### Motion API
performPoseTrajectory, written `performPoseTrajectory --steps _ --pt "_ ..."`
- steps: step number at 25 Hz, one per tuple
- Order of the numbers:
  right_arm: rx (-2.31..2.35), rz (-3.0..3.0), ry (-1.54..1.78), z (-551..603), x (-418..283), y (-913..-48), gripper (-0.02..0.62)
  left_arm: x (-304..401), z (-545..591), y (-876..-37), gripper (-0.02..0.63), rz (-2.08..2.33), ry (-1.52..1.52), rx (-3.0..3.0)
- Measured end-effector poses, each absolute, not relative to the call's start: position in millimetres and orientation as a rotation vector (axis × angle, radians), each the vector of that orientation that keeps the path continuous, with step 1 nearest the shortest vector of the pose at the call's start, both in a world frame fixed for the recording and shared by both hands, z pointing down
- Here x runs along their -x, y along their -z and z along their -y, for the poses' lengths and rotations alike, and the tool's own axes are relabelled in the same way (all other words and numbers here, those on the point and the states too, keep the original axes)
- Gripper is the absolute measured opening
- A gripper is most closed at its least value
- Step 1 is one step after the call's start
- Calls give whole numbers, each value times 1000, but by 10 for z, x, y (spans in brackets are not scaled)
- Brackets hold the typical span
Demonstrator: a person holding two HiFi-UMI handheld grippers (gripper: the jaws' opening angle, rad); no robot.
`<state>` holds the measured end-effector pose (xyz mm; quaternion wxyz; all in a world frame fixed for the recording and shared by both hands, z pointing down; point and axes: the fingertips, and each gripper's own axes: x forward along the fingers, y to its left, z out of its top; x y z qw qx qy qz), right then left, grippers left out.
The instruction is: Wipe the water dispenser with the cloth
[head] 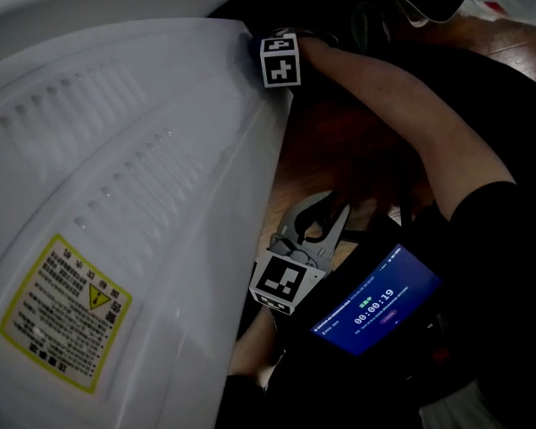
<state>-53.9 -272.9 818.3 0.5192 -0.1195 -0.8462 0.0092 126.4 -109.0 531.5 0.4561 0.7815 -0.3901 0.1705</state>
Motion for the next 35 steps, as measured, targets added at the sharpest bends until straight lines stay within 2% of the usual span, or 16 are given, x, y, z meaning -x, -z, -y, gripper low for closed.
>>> performPoseTrajectory --steps 5,10,14,18,23,30,35 --pt "470 1945 -121 1794 -34 -8133 160 -1070 1352 -4889 83 1131 -372 -2012" --pt "503 1931 -28 1607 -237 -7556 160 -985 1424 -4245 83 1226 -382 -2131" --pt "343 2005 -37 1752 -316 -6764 160 -1094 1175 -3618 83 1330 -403 -2273" --pt "182 2257 -229 1942 -207 -5741 160 -1068 947 -3034 83 1517 -340 -2369" --pt "38 2429 -140 2049 -115 -4463 161 -731 687 -2489 83 1747 -265 -2320" --pt "-362 2682 -375 2444 -379 -3569 161 -229 154 -2244 83 1910 -244 -2225" --pt "-512 2764 -419 2470 -438 -3338 161 49 -33 -2467 83 1900 -163 -2144"
